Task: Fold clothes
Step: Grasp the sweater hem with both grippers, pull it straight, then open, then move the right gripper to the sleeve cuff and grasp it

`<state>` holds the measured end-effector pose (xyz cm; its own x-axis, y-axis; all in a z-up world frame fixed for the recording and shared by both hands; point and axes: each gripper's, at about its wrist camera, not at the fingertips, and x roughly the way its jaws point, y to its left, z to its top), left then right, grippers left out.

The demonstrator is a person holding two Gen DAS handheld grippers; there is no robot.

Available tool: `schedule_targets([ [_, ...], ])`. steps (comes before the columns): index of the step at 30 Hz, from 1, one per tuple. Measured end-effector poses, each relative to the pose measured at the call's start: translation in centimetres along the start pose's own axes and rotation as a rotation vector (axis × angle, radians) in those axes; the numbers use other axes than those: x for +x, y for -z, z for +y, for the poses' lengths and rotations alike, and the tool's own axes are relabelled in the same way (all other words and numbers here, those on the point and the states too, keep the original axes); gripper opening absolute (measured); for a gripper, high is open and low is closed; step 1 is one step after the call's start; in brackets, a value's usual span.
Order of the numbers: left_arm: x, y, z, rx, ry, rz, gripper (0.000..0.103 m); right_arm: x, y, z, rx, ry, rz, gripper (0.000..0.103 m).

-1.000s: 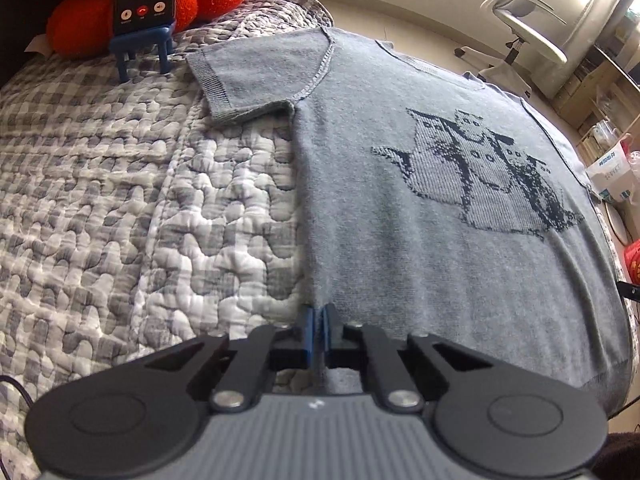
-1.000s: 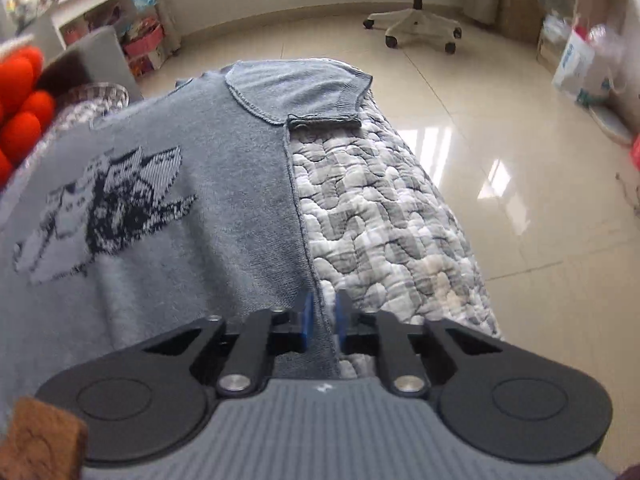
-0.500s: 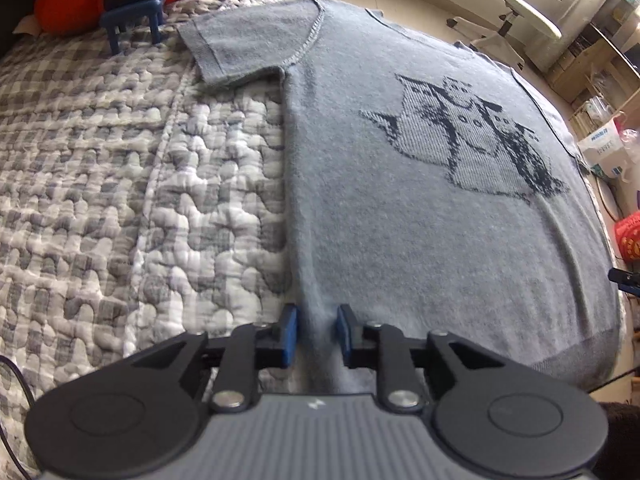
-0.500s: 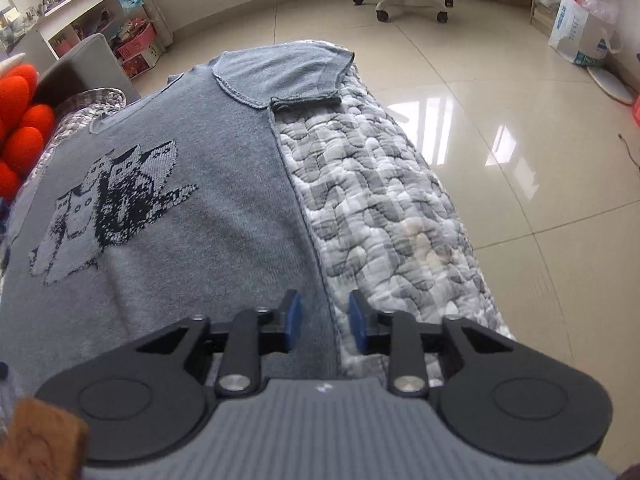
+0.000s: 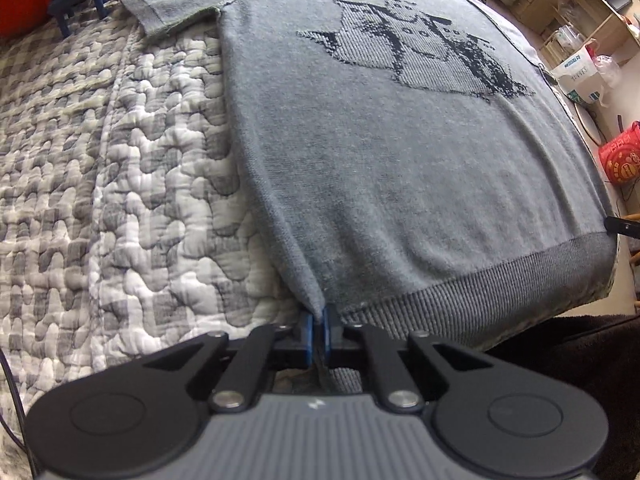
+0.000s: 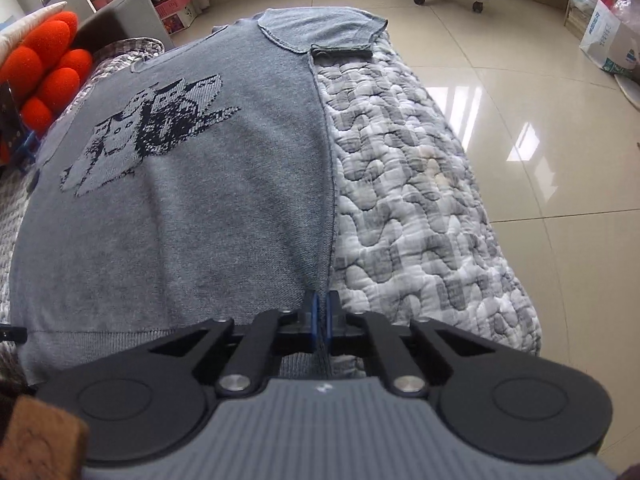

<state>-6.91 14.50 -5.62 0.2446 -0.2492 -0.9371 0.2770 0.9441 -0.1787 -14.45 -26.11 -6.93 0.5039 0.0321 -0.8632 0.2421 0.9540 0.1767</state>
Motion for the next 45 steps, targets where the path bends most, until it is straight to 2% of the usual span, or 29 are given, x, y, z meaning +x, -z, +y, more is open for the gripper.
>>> schedule_targets([
  [2, -0.8, 0.3, 0.2, 0.003, -0.007, -0.014, 0.004, -1.1, -0.1, -0.2, -0.004, 0.013, -0.021, 0.003],
  [5, -0.6, 0.8, 0.7, 0.005, -0.033, 0.009, 0.004, -2.2, -0.3, -0.6, 0.004, 0.030, -0.040, 0.002],
  [10, 1.3, 0.2, 0.7, -0.028, -0.053, 0.060, 0.005, 1.0, -0.1, -0.7, 0.040, 0.063, 0.051, 0.003],
  [13, 1.3, 0.2, 0.1, 0.008, -0.068, 0.058, 0.005, 0.9, -0.1, -0.3, 0.027, 0.077, 0.038, 0.004],
  [14, 1.2, 0.2, 0.0, 0.015, -0.070, 0.054, 0.009, 0.9, -0.1, -0.1, 0.023, 0.082, 0.033, 0.004],
  [16, 0.8, 0.2, 0.0, 0.022, -0.067, 0.041, 0.013, 0.7, 0.0, 0.1, 0.015, 0.085, 0.026, 0.012],
  [17, 0.6, 0.2, -0.1, 0.025, -0.065, 0.034, 0.023, 0.5, 0.0, 0.3, 0.016, 0.089, 0.019, 0.016],
  [19, -0.3, 0.5, 0.0, 0.037, -0.076, 0.007, 0.035, 0.0, -0.1, 0.5, 0.017, 0.085, 0.004, 0.017],
  [21, -1.3, 0.5, 0.1, 0.055, -0.104, -0.027, 0.037, -0.4, -0.3, 0.7, 0.019, 0.077, -0.011, 0.018],
  [23, -2.3, 0.4, 0.0, 0.071, -0.144, -0.067, 0.043, -0.8, -0.5, 0.9, 0.020, 0.069, -0.026, 0.019],
  [26, -3.8, -0.4, -0.5, 0.094, -0.176, -0.139, 0.052, -1.4, -0.9, 1.4, 0.020, 0.054, -0.052, 0.043],
  [29, -4.4, -1.6, -1.7, 0.111, -0.150, -0.201, 0.056, -1.7, -1.6, 2.6, 0.006, 0.017, -0.085, 0.043],
  [34, -3.6, -3.2, -3.7, 0.135, -0.075, -0.256, 0.058, -1.0, -2.6, 5.1, -0.018, -0.054, -0.139, 0.042],
  [36, -2.5, -3.9, -4.6, 0.128, -0.060, -0.261, 0.057, -0.1, -3.0, 6.2, -0.033, -0.074, -0.146, 0.020],
  [37, -1.9, -4.3, -5.0, 0.119, -0.048, -0.256, 0.057, 0.4, -3.2, 6.7, -0.039, -0.082, -0.145, 0.017],
  [40, -0.7, -5.6, -6.3, 0.102, 0.000, -0.250, 0.058, 2.1, -3.7, 8.1, -0.047, -0.095, -0.120, 0.017],
  [45, 0.6, -8.5, -8.2, 0.090, 0.035, -0.261, 0.061, 3.8, -5.1, 10.1, -0.047, -0.115, -0.099, 0.017],
])
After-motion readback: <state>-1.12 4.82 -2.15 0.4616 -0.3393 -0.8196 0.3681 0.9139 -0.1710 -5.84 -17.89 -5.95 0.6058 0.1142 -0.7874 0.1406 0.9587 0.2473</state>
